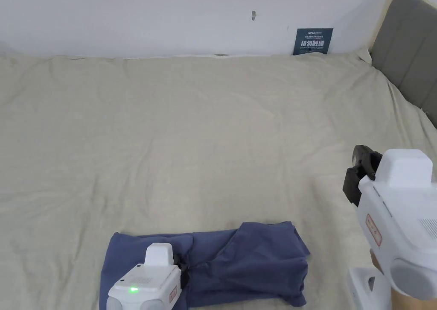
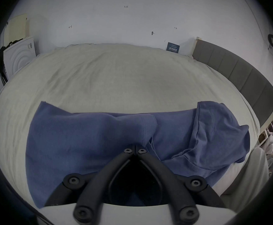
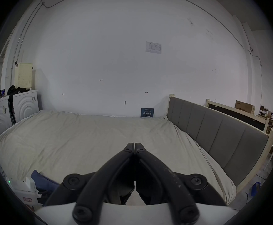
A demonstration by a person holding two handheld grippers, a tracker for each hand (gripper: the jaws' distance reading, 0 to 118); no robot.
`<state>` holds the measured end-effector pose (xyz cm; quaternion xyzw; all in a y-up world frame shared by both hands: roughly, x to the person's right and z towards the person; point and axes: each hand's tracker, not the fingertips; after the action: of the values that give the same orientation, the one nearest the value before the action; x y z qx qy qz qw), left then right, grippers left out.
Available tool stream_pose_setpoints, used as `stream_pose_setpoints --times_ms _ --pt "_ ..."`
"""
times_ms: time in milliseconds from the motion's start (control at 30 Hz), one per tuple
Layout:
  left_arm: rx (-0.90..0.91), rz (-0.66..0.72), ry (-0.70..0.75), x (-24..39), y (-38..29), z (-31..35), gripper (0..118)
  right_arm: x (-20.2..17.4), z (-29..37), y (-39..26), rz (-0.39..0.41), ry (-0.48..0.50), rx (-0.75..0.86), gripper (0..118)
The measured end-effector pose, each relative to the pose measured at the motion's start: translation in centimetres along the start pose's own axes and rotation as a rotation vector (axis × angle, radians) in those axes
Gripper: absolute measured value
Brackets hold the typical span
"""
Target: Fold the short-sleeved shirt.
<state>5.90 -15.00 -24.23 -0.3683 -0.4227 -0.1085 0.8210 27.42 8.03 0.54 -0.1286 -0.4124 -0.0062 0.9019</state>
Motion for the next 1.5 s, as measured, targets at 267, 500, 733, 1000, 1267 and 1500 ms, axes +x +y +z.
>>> stream_pose_setpoints --times_ms 267,500,733,1000,1267,1500 --pt "0.061 0.176 -0.101 -5.2 5.5 5.9 1 -1.4 0.1 0.9 0.0 0.034 0.024 2" --pt "-0.026 0.369 -0.269 -14.4 6.9 8.7 34 -2.7 -0.2 1.0 0.003 0.064 0.027 2" --pt "-0.161 0.461 -0.315 -18.9 5.1 7.5 117 -3.4 -0.5 0.6 0.011 0.067 0.011 2" --pt "-0.229 0.483 -0.319 -20.6 2.3 4.3 81 -3.7 -0.9 0.5 0.026 0.06 -0.006 2" --pt "-0.268 0.436 -0.296 -19.9 1.0 2.5 23 -3.5 -1.2 0.0 0.033 0.042 -0.028 2" --pt "-0.244 0.432 -0.299 -18.8 1.2 3.1 10 -3.4 -1.3 0.2 0.032 0.041 -0.029 2"
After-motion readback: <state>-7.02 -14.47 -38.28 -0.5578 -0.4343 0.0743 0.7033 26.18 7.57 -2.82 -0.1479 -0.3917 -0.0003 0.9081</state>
